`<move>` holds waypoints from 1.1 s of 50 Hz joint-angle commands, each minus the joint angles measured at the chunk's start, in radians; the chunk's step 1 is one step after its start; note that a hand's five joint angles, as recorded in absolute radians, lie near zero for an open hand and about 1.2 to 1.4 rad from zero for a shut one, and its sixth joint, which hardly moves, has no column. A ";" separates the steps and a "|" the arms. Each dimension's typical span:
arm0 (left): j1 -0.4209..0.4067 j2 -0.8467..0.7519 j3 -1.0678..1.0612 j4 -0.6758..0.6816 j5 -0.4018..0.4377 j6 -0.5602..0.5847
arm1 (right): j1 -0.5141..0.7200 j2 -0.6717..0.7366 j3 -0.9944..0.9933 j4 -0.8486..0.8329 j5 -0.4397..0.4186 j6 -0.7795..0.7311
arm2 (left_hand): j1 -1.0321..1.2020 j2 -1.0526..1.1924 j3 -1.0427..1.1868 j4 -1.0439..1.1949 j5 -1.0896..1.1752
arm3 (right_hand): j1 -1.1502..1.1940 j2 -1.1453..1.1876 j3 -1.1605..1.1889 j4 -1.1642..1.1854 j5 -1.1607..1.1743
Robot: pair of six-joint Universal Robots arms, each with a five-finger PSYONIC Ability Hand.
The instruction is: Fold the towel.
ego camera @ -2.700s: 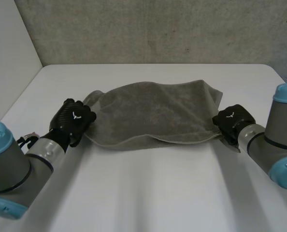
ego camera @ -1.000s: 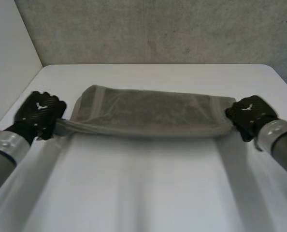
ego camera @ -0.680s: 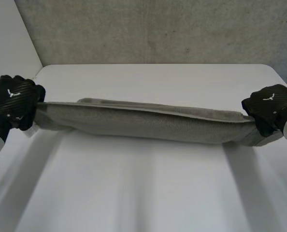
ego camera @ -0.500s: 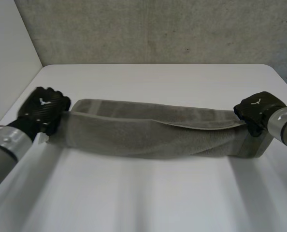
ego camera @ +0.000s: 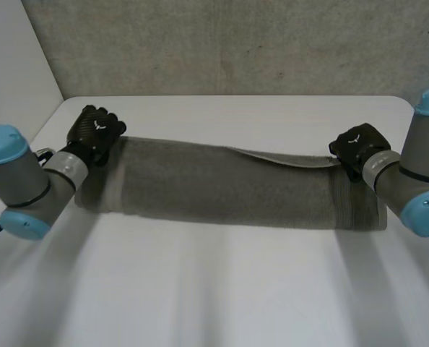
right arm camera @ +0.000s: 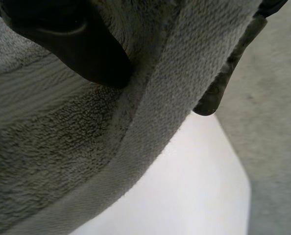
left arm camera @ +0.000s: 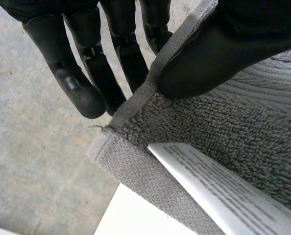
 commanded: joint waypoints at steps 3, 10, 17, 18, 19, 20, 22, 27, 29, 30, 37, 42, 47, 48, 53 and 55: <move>-0.027 -0.158 0.201 0.000 -0.046 0.005 | -0.001 0.157 -0.142 -0.104 0.058 -0.061 | -0.070 -0.124 -0.157 -0.131 -0.318 | 0.049 0.045 0.050 0.044 0.024; -0.041 -0.202 0.256 0.000 -0.060 0.005 | -0.001 0.255 -0.245 -0.101 0.062 -0.068 | -0.070 -0.124 -0.157 -0.131 -0.318 | 0.049 0.045 0.050 0.044 0.024; -0.073 -0.193 0.219 0.003 -0.081 0.027 | 0.007 0.263 -0.248 -0.101 0.066 -0.053 | -1.255 -1.310 -1.342 -1.316 -1.503 | -1.173 -1.177 -1.172 -1.177 -1.198; -0.073 -0.193 0.219 0.003 -0.081 0.027 | 0.007 0.263 -0.248 -0.101 0.066 -0.053 | -1.256 -1.310 -1.343 -1.316 -1.503 | -1.173 -1.177 -1.172 -1.177 -1.198; -0.078 -0.184 0.212 0.007 -0.098 0.047 | 0.010 0.254 -0.242 -0.104 0.065 -0.045 | -1.285 -1.339 -1.372 -1.345 -1.532 | -1.173 -1.177 -1.172 -1.177 -1.198; -0.084 -0.172 0.204 0.004 -0.115 0.070 | 0.010 0.242 -0.231 -0.105 0.060 -0.030 | -1.285 -1.339 -1.372 -1.346 -1.533 | -1.173 -1.177 -1.172 -1.177 -1.198; -0.089 -0.156 0.196 0.007 -0.127 0.087 | 0.007 0.222 -0.217 -0.107 0.058 -0.015 | -1.285 -1.339 -1.372 -1.346 -1.533 | -1.173 -1.177 -1.172 -1.177 -1.198; -0.090 -0.107 0.178 0.003 -0.159 0.090 | 0.005 0.101 -0.158 -0.136 0.054 0.074 | -1.285 -1.339 -1.372 -1.346 -1.533 | -1.173 -1.177 -1.172 -1.177 -1.198; -0.090 -0.086 0.164 0.003 -0.167 0.087 | -0.001 0.050 -0.122 -0.156 0.051 0.113 | -1.279 -1.333 -1.366 -1.340 -1.527 | -1.173 -1.177 -1.172 -1.177 -1.198; -0.084 -0.064 0.146 0.007 -0.176 0.084 | -0.005 0.000 -0.084 -0.170 0.048 0.146 | -1.270 -1.325 -1.357 -1.331 -1.518 | -1.173 -1.177 -1.172 -1.177 -1.198; -0.069 0.046 0.035 -0.003 -0.183 -0.014 | -0.007 -0.176 0.069 -0.164 0.031 0.200 | -1.253 -1.307 -1.340 -1.313 -1.500 | -1.173 -1.177 -1.172 -1.177 -1.198; -0.054 0.147 -0.092 -0.007 -0.156 -0.163 | -0.009 -0.263 0.210 -0.061 0.028 0.209 | -1.247 -1.301 -1.334 -1.308 -1.494 | -1.173 -1.177 -1.172 -1.177 -1.198; -0.037 0.285 -0.270 -0.006 -0.046 -0.327 | -0.010 -0.271 0.279 0.028 0.023 0.243 | -1.247 -1.301 -1.334 -1.308 -1.494 | -0.984 -0.988 -0.983 -0.989 -1.009; -0.037 0.286 -0.270 -0.006 -0.046 -0.327 | -0.010 -0.271 0.280 0.028 0.023 0.243 | -1.247 -1.301 -1.334 -1.308 -1.494 | -0.983 -0.987 -0.983 -0.988 -1.008; -0.017 0.387 -0.394 -0.003 -0.003 -0.378 | -0.016 -0.271 0.366 -0.009 0.006 0.291 | -1.247 -1.301 -1.334 -1.308 -1.494 | -0.945 -0.949 -0.944 -0.950 -0.970; -0.008 0.437 -0.465 0.002 0.000 -0.393 | -0.034 -0.268 0.416 -0.070 -0.007 0.297 | -1.250 -1.304 -1.337 -1.310 -1.497 | -0.945 -0.949 -0.944 -0.950 -0.970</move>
